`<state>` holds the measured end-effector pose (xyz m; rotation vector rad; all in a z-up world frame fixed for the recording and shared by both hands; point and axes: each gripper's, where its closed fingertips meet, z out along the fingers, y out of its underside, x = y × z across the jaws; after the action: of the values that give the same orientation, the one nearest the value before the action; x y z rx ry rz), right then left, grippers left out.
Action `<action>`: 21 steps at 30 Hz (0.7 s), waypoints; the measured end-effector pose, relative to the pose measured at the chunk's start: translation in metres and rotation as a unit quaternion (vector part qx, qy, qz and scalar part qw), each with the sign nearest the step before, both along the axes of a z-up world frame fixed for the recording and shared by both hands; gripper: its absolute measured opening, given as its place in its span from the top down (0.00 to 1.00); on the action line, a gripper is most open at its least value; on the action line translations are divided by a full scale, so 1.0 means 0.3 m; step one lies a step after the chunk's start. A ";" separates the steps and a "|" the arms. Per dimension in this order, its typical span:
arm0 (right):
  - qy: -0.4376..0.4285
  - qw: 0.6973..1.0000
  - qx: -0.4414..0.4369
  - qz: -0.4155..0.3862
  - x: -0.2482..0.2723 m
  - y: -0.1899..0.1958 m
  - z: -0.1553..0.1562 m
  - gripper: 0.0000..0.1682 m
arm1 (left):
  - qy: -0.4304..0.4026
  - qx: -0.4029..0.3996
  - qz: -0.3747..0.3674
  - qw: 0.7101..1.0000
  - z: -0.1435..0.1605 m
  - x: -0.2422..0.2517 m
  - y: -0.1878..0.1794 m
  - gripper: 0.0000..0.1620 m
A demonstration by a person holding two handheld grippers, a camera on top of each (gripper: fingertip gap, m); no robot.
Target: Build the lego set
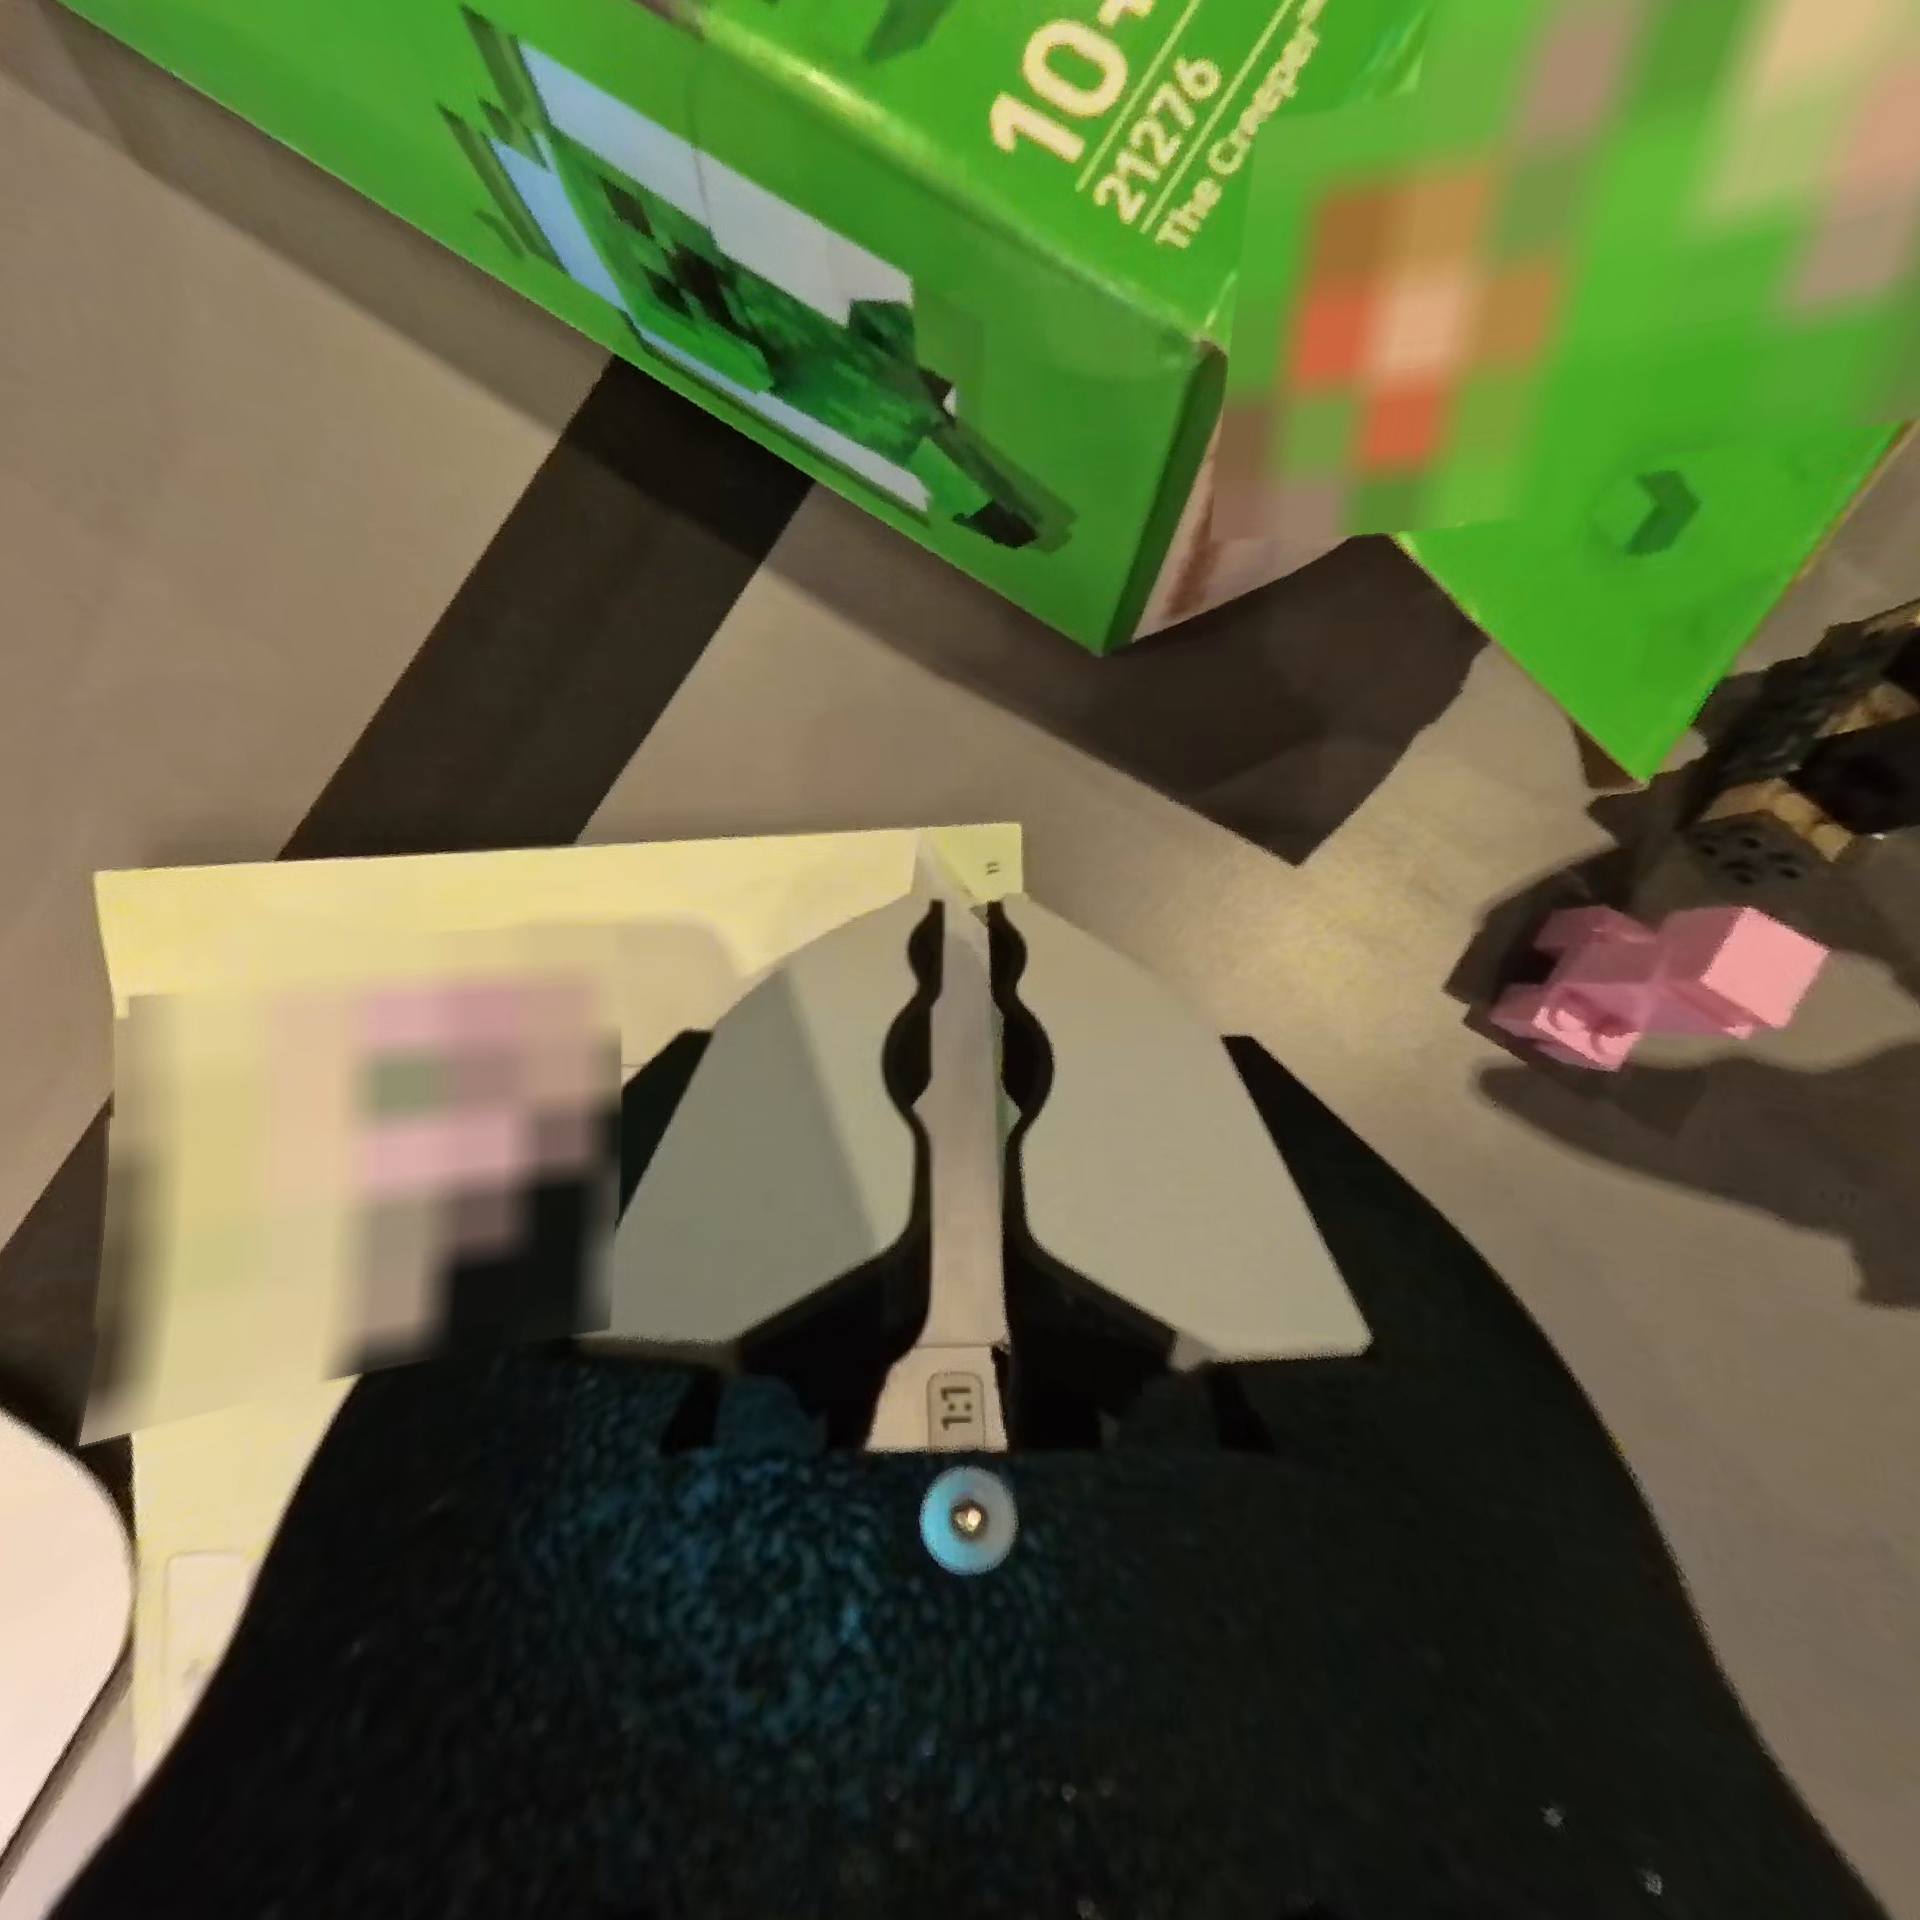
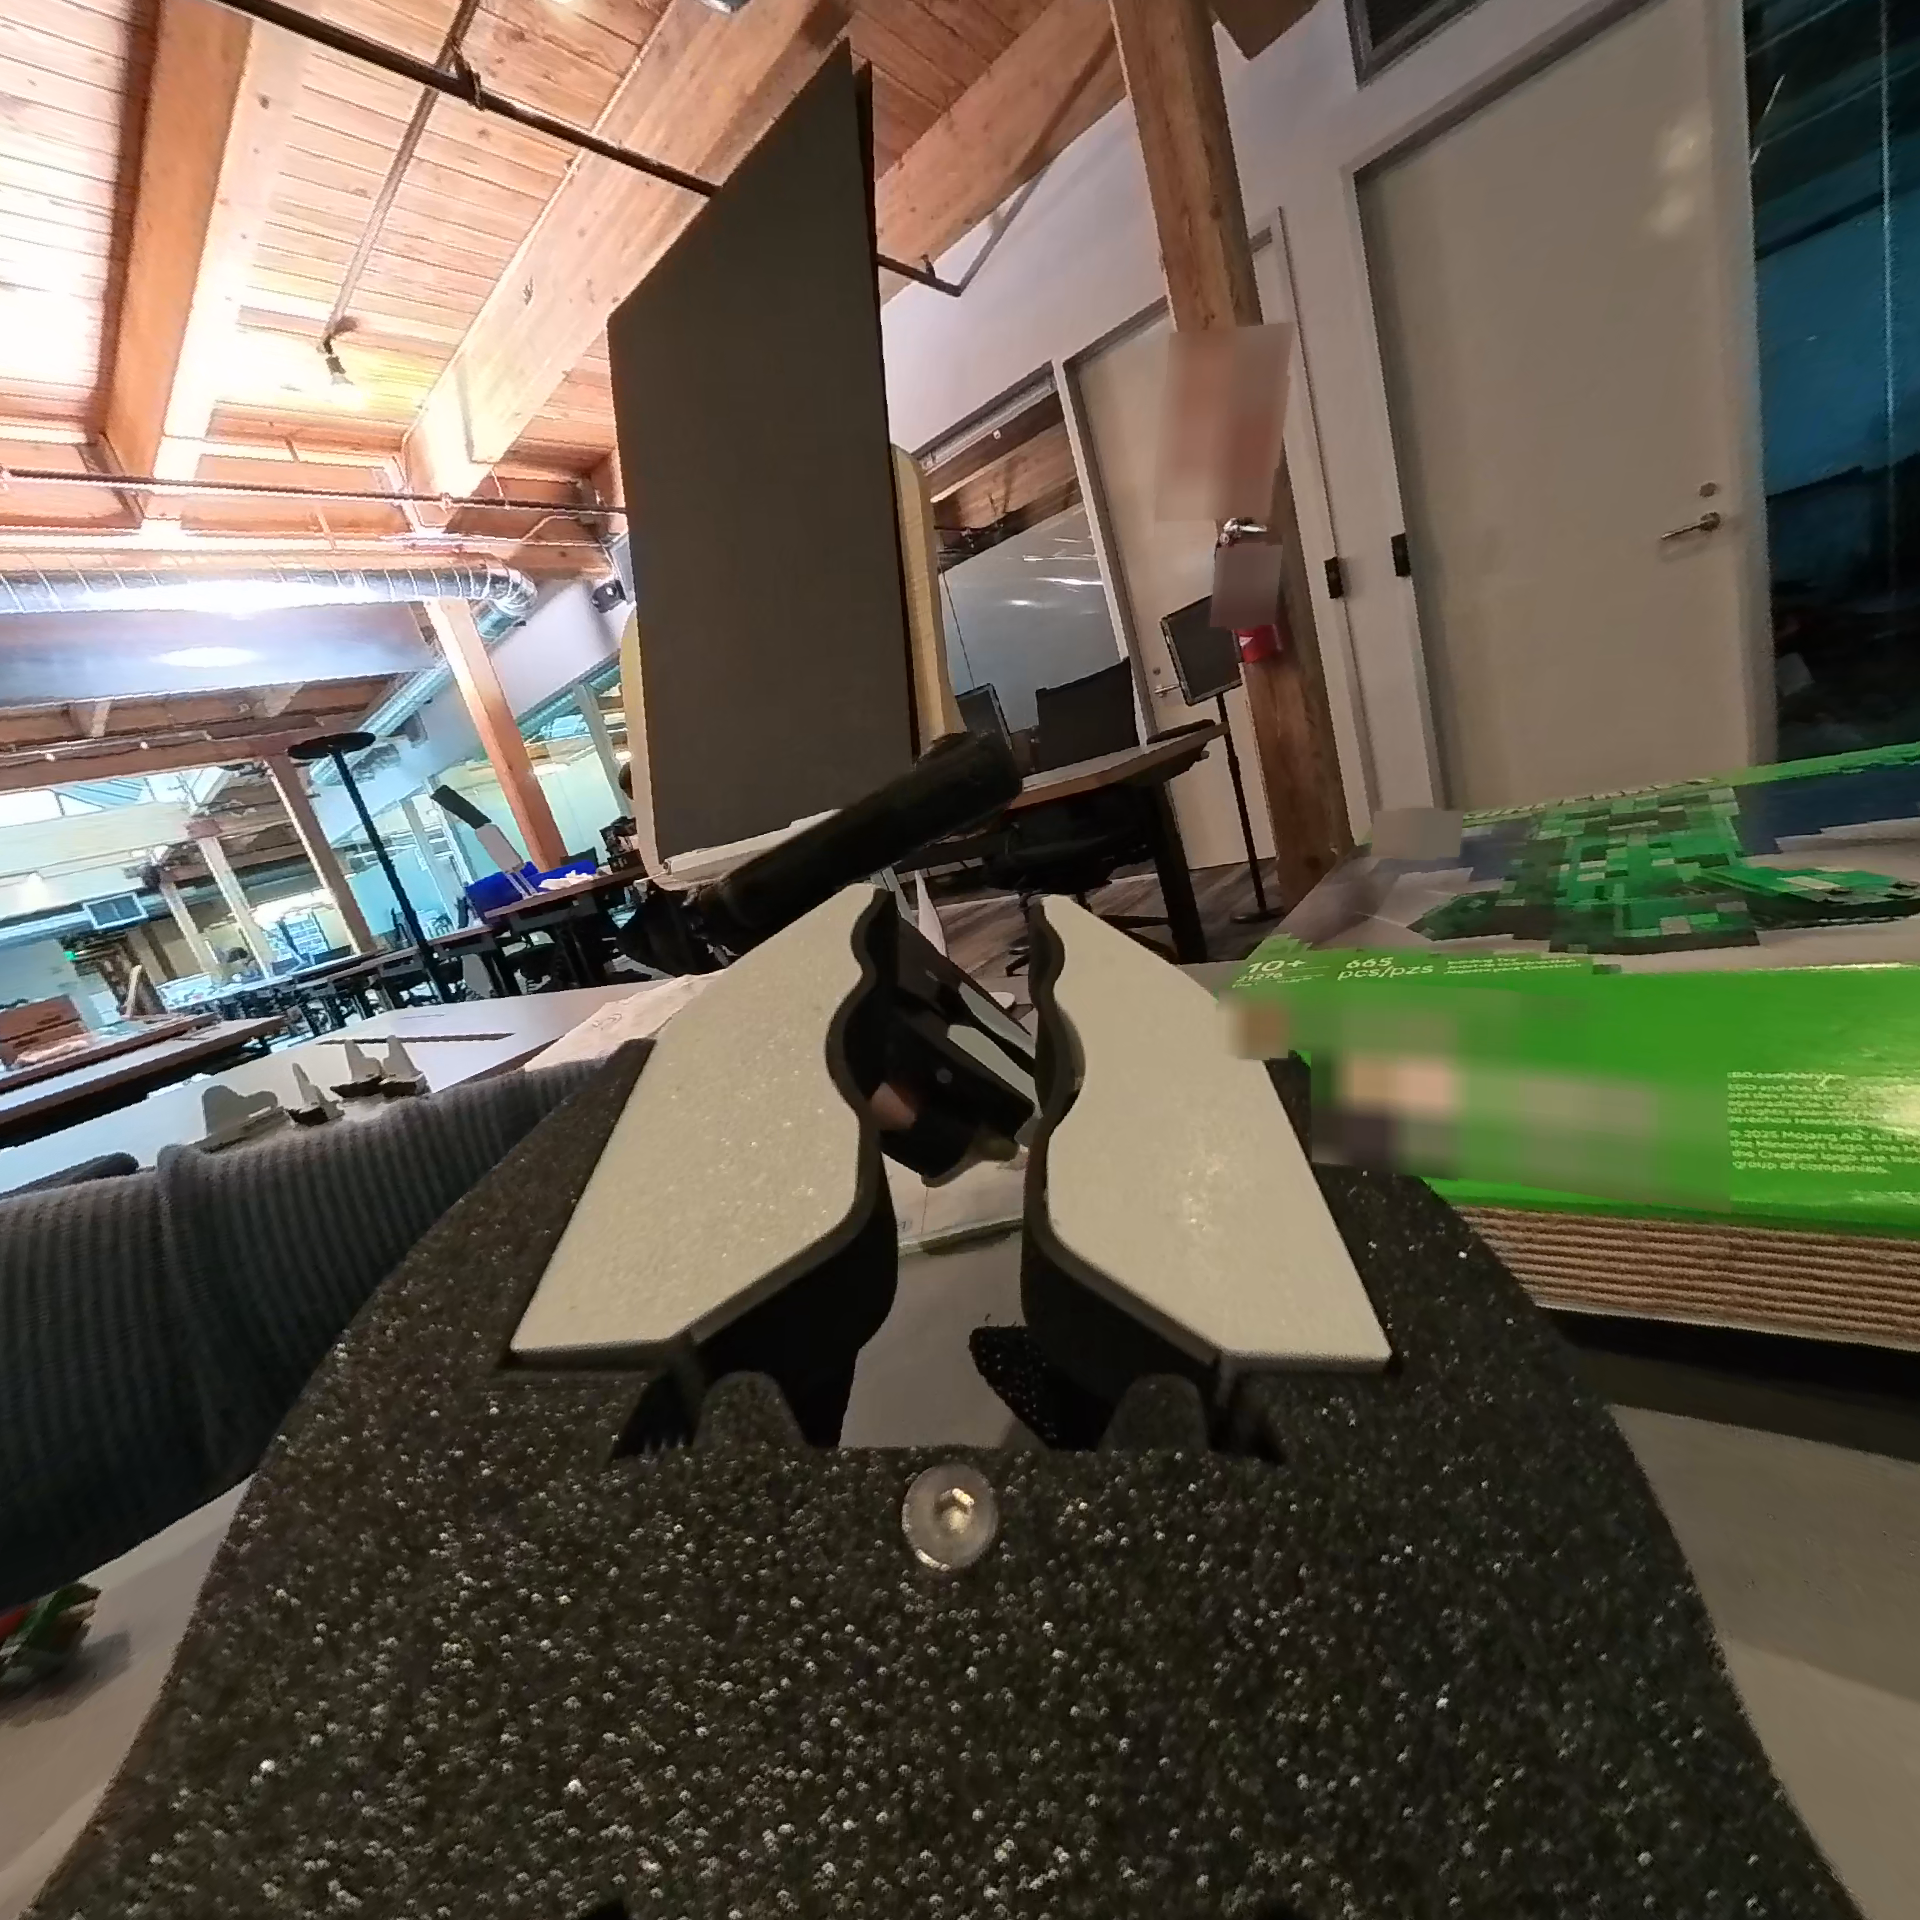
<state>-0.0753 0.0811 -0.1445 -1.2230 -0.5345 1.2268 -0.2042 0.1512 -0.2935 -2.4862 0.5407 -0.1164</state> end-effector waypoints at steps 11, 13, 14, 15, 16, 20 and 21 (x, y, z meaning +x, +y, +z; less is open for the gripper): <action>0.000 1.000 -0.006 0.004 -0.001 0.002 -0.004 0.86 | -0.016 -0.014 0.003 1.000 -0.016 0.025 0.007 1.00; 0.000 1.000 -0.007 0.004 -0.002 0.002 -0.004 0.86 | -0.018 -0.012 0.006 1.000 -0.015 0.023 0.009 1.00; 0.000 1.000 -0.007 0.004 -0.002 0.003 -0.004 0.86 | -0.018 -0.006 0.007 1.000 -0.011 0.021 0.010 1.00; 0.000 1.000 -0.007 0.004 -0.001 0.003 -0.004 0.86 | -0.017 0.001 0.008 1.000 -0.005 0.018 0.012 1.00; 0.001 1.000 -0.008 0.004 -0.001 0.003 -0.004 0.86 | -0.017 0.007 0.009 1.000 0.002 0.015 0.011 1.00; 0.000 1.000 -0.008 0.006 -0.003 0.001 -0.006 0.86 | -0.020 0.036 0.019 0.999 0.041 -0.009 0.005 1.00; -0.001 1.000 -0.008 0.006 -0.004 0.000 -0.006 0.86 | -0.021 0.045 0.021 0.999 0.055 -0.016 0.003 1.00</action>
<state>-0.0765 0.0812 -0.1465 -1.2355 -0.5348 1.2430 -0.2090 0.1522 -0.2770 -2.4009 0.4653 -0.1252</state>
